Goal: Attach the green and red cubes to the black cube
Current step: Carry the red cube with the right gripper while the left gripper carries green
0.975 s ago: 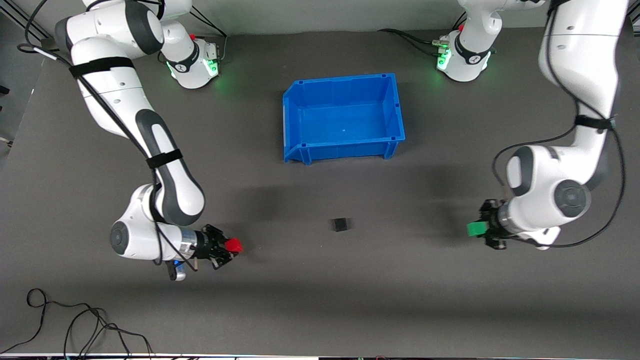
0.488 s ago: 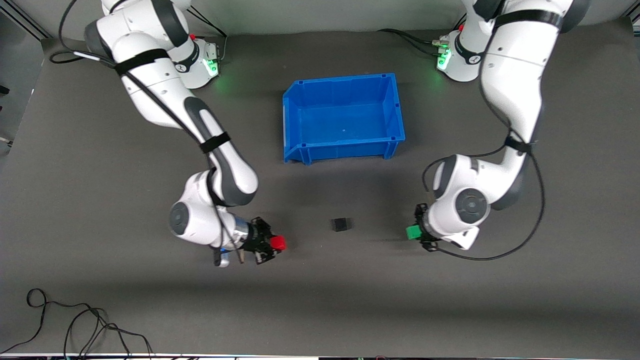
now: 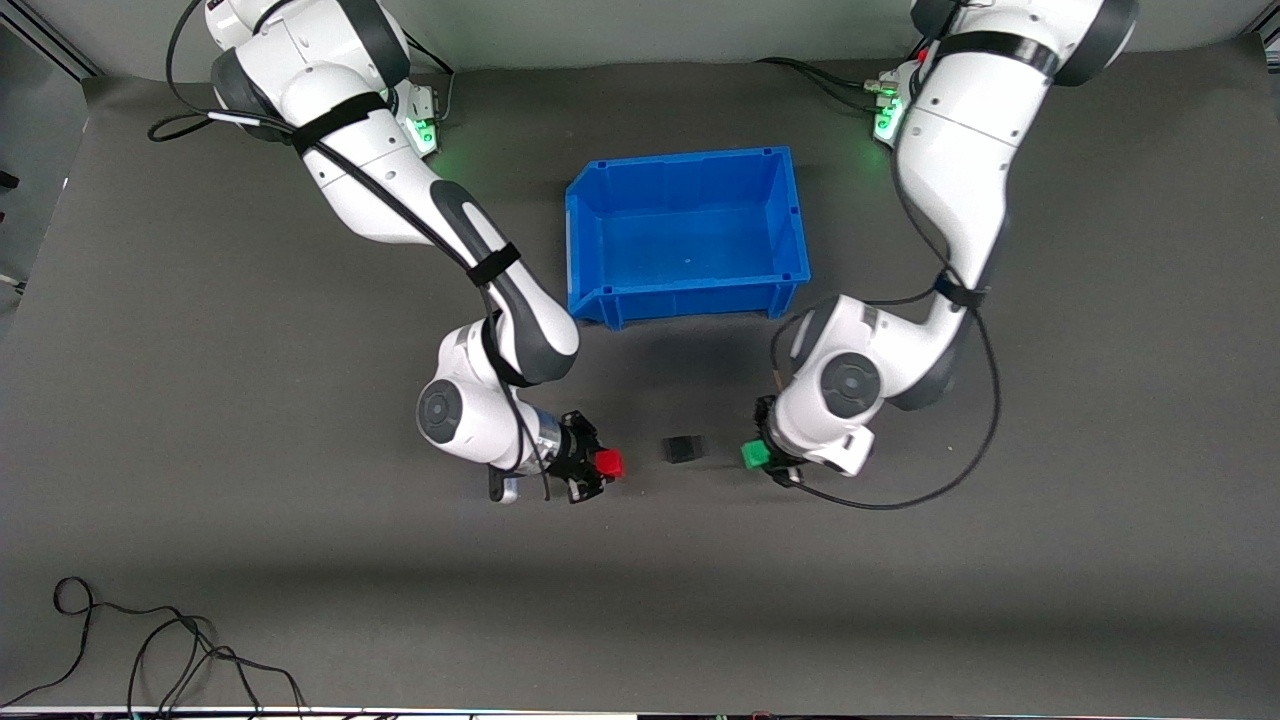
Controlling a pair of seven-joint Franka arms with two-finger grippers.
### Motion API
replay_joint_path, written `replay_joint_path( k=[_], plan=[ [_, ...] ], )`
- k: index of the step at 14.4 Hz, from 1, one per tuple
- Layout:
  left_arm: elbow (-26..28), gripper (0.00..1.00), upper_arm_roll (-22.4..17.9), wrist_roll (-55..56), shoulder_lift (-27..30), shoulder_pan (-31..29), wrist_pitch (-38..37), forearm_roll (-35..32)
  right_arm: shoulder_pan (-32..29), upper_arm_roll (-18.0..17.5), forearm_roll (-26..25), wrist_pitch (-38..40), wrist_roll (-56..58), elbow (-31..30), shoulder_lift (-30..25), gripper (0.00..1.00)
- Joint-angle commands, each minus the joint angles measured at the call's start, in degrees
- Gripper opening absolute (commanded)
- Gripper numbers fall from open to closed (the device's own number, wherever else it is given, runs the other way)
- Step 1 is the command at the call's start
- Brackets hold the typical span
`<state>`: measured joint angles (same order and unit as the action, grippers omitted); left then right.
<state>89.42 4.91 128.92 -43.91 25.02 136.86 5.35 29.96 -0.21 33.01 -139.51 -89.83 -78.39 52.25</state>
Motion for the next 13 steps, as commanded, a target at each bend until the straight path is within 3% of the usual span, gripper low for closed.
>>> replay_joint_path(
  k=[1, 13],
  plan=[
    [-2.7, 0.0, -0.9, 1.8, -2.7, 2.0, 0.2, 0.9, 3.1, 1.0, 0.4, -0.3, -4.4, 2.3, 1.7, 0.0],
    [-7.4, 0.0, -0.7, 6.2, -5.6, 4.3, 0.1, 0.9, 6.9, 1.8, -1.8, -5.6, -13.1, 4.3, 6.2, 0.0]
  ],
)
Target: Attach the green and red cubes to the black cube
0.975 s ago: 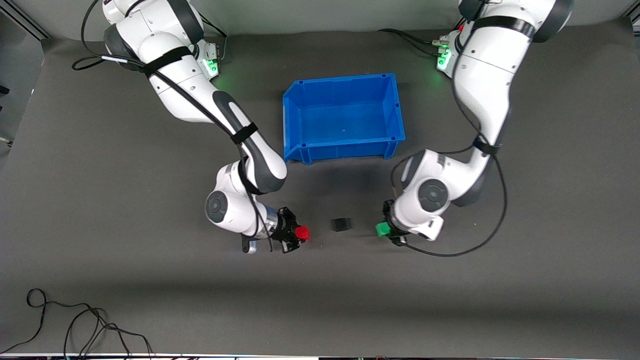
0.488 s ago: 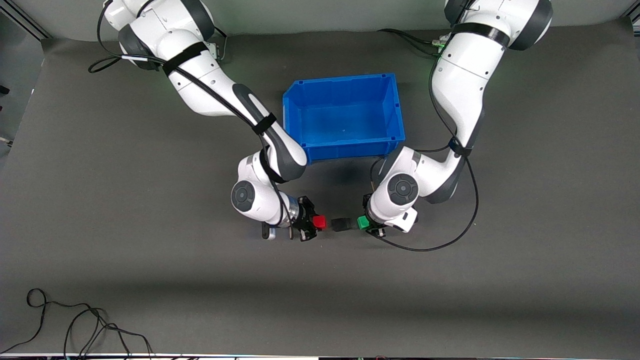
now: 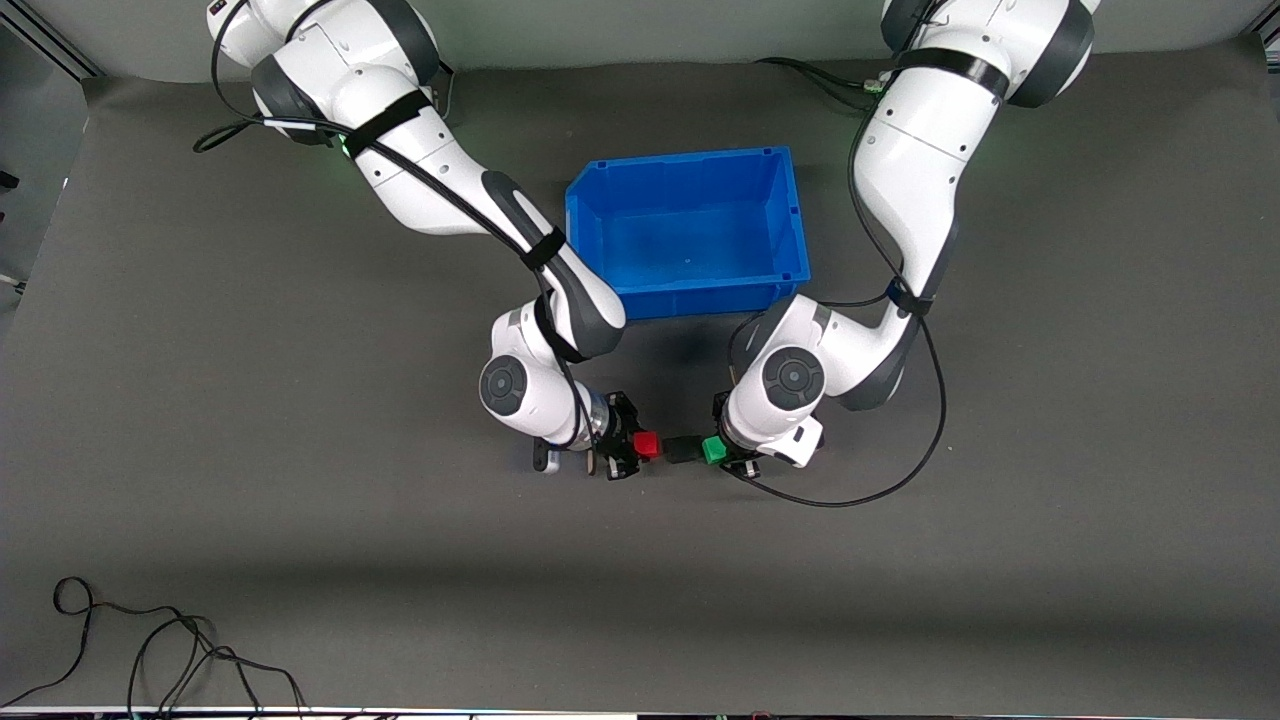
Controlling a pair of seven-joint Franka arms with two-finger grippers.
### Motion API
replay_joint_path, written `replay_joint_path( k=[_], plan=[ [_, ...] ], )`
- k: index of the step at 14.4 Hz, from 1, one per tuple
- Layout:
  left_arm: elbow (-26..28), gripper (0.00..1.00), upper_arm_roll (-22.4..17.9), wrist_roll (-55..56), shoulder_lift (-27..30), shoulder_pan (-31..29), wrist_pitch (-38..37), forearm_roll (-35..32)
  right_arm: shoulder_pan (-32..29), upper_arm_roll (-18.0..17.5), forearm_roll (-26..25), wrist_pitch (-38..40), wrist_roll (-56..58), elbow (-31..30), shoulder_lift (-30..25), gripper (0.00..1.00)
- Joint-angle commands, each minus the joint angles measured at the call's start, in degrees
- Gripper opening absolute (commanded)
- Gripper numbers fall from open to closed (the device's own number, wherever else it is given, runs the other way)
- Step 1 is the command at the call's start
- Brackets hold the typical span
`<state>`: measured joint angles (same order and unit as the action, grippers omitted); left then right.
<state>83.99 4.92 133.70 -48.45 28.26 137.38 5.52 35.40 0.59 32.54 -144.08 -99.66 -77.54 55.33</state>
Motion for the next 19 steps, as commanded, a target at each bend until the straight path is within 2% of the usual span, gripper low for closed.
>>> replay_joint_path(
  k=[1, 12, 13, 14, 15, 16, 17, 18, 19],
  plan=[
    [-2.0, 0.0, -0.7, 1.4, -1.1, 1.1, -0.4, 0.7, 1.7, 1.0, -1.3, -1.0, -3.5, 4.1, 3.5, 0.0],
    [-2.2, 0.0, -0.7, 2.0, -1.3, 1.8, -0.4, 0.6, 2.9, 1.1, -1.9, -2.0, -5.8, 5.3, 4.1, 0.0],
    [-2.2, 0.18, -0.8, 1.8, -1.2, 1.8, -0.4, 0.1, 2.9, 1.1, -1.8, -2.0, -5.8, 5.4, 4.1, 0.0],
    [-2.3, 0.42, -0.8, 1.7, -1.1, 1.6, -0.4, 0.1, 2.9, 1.0, -1.8, -2.0, -5.9, 5.7, 4.1, 0.0],
    [-2.3, 0.54, -0.8, 1.3, -0.9, 1.6, -0.4, 0.0, 2.9, 1.0, -1.8, -2.0, -6.0, 6.1, 4.1, 0.0],
    [-2.3, 0.6, -0.9, 1.3, -0.9, 1.7, -0.4, -0.3, 2.9, 1.0, -1.9, -2.0, -5.9, 6.1, 4.1, 0.02],
    [-2.4, 0.71, -0.9, 1.2, -0.8, 1.7, -0.2, -0.7, 2.9, 1.0, -1.9, -2.0, -5.9, 6.1, 4.1, 0.22],
    [-2.6, 1.0, -0.9, 1.2, -0.9, 1.7, 0.0, -0.9, 2.8, 1.0, -1.9, -2.0, -5.9, 6.1, 4.1, 0.59],
    [-2.6, 1.0, -0.9, 1.2, -0.8, 1.8, 0.0, -1.1, 2.9, 1.0, -1.9, -2.0, -5.9, 6.2, 4.0, 0.72]
  ],
)
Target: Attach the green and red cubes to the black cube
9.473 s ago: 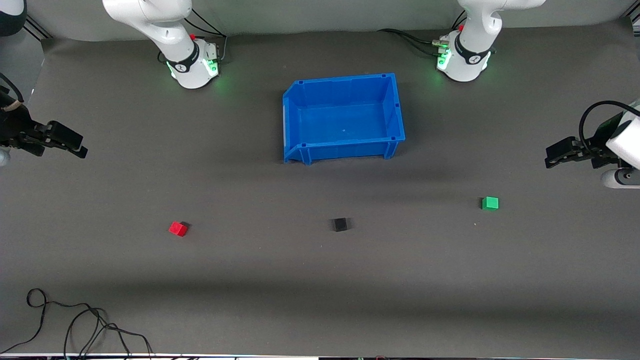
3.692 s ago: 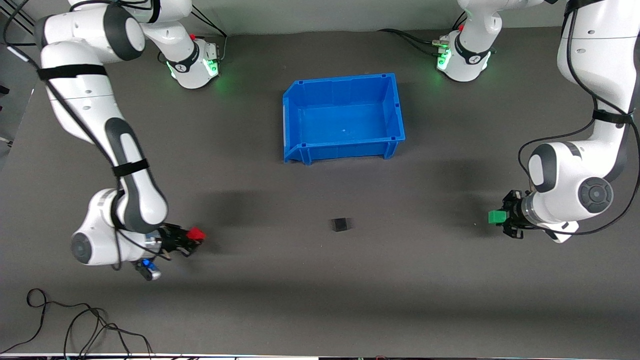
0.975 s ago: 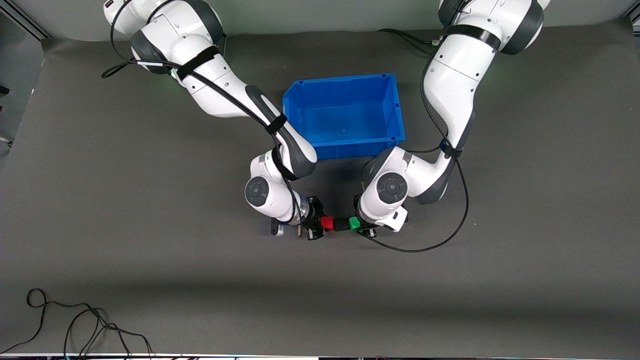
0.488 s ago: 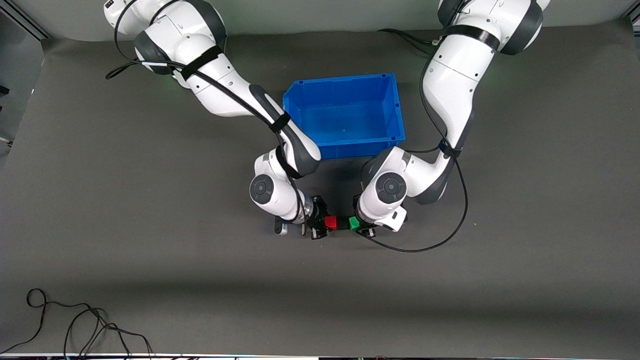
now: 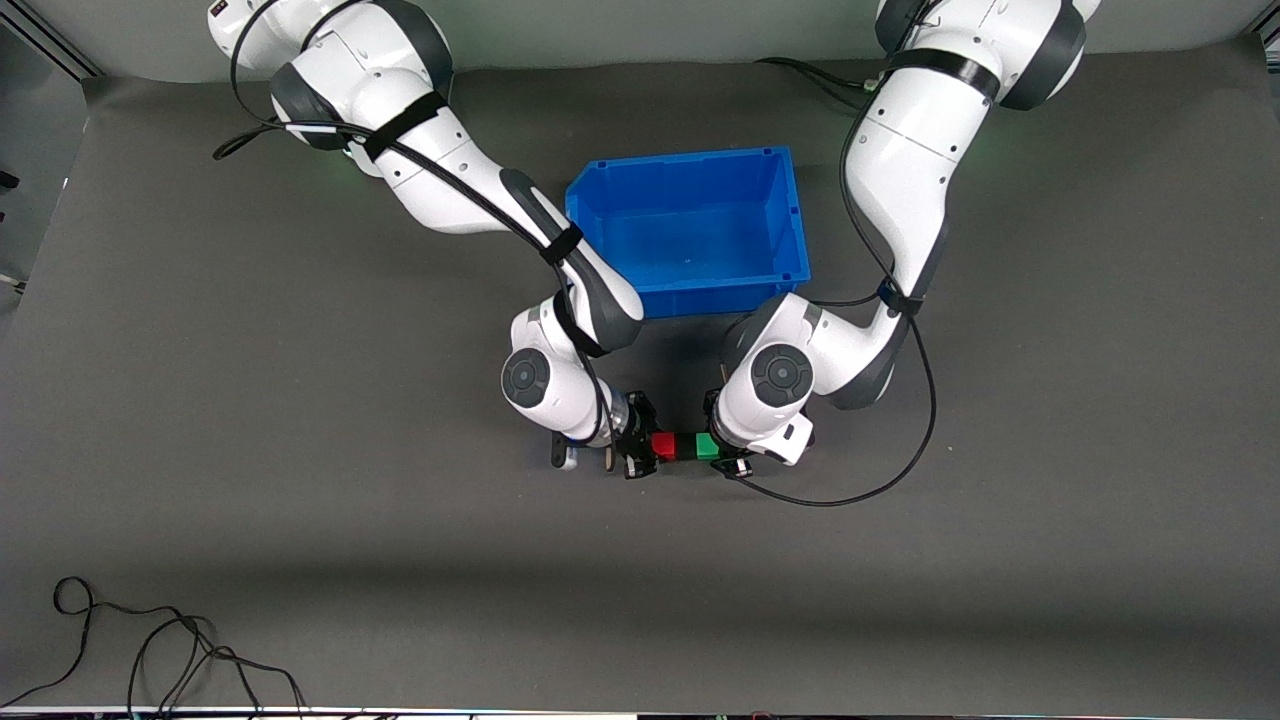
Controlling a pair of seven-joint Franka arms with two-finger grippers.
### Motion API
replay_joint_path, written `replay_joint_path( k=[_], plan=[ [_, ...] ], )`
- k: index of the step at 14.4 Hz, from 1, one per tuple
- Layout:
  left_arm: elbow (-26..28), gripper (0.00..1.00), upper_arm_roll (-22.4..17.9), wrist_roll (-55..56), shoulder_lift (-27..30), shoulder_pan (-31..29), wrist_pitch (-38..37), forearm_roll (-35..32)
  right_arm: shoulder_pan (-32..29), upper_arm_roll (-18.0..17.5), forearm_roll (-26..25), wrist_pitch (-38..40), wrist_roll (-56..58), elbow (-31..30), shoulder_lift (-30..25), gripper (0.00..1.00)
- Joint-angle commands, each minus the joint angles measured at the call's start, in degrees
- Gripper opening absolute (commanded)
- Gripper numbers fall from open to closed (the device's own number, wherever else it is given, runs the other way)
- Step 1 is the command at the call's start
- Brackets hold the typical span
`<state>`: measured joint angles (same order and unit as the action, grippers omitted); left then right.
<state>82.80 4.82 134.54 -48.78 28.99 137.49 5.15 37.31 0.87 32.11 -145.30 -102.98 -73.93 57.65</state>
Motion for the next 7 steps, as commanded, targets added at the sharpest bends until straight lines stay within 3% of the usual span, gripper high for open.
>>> replay_joint_path(
  k=[1, 2, 5, 7],
  plan=[
    [-1.4, 1.0, -0.8, 0.3, -0.3, 1.0, -0.3, -0.9, 1.0, 0.7, -1.4, -0.8, -2.6, 2.6, 1.6, 0.9],
    [-1.4, 1.0, -1.0, 0.3, 0.3, 0.7, -0.6, -1.4, 0.9, 0.8, -1.5, -0.8, -2.5, 2.5, 1.2, 1.0],
    [-0.2, 1.0, -1.2, 0.2, 3.9, -1.7, -1.3, -3.2, 0.4, 0.9, -4.3, 0.0, -2.4, 2.5, -0.9, 1.0],
    [0.1, 1.0, -1.0, -4.4, 6.7, -4.4, -4.0, -3.8, -0.1, 1.8, -5.2, 5.4, -2.3, 2.7, -3.7, 1.0]
  ],
)
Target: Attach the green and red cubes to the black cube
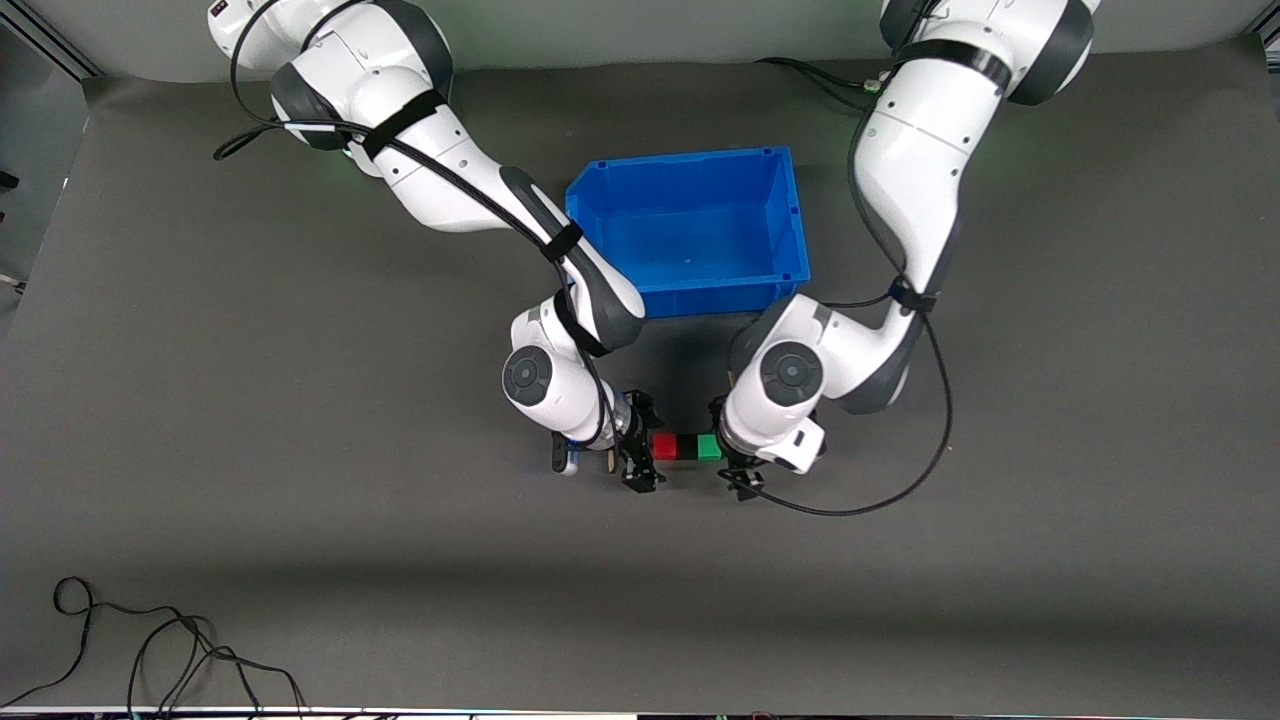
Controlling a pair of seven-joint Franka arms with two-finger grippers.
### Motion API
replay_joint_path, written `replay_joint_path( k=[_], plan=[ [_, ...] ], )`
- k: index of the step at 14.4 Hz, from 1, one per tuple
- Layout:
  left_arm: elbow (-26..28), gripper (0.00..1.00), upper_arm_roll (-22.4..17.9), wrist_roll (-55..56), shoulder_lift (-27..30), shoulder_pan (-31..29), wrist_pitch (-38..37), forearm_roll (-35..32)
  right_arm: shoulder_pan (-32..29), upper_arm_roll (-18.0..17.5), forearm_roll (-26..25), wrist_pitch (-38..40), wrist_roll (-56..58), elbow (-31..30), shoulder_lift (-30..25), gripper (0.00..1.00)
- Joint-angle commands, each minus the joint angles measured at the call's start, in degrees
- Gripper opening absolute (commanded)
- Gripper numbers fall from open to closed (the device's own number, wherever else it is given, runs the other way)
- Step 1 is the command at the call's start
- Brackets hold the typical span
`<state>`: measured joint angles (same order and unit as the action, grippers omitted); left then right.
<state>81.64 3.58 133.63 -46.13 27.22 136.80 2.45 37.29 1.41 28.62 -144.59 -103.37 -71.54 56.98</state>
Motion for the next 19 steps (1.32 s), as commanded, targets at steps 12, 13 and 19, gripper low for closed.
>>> replay_joint_path(
  k=[12, 13, 19],
  plan=[
    [9.1, 1.0, 0.0, -40.9, 24.1, -17.5, -25.7, -2.9, -15.1, 7.2, -1.7, 50.5, 19.3, 1.9, -29.1, 1.0],
    [9.3, 1.0, 0.0, -46.1, 25.0, -18.9, -27.4, -3.6, -16.7, 7.3, -1.8, 54.4, 24.0, 1.8, -31.1, 1.0],
    [20.0, 1.0, -0.4, -85.3, 37.1, -26.8, -30.6, -6.8, -22.3, 11.6, -9.7, 70.3, 55.1, 1.7, -39.8, 1.0]
  ],
)
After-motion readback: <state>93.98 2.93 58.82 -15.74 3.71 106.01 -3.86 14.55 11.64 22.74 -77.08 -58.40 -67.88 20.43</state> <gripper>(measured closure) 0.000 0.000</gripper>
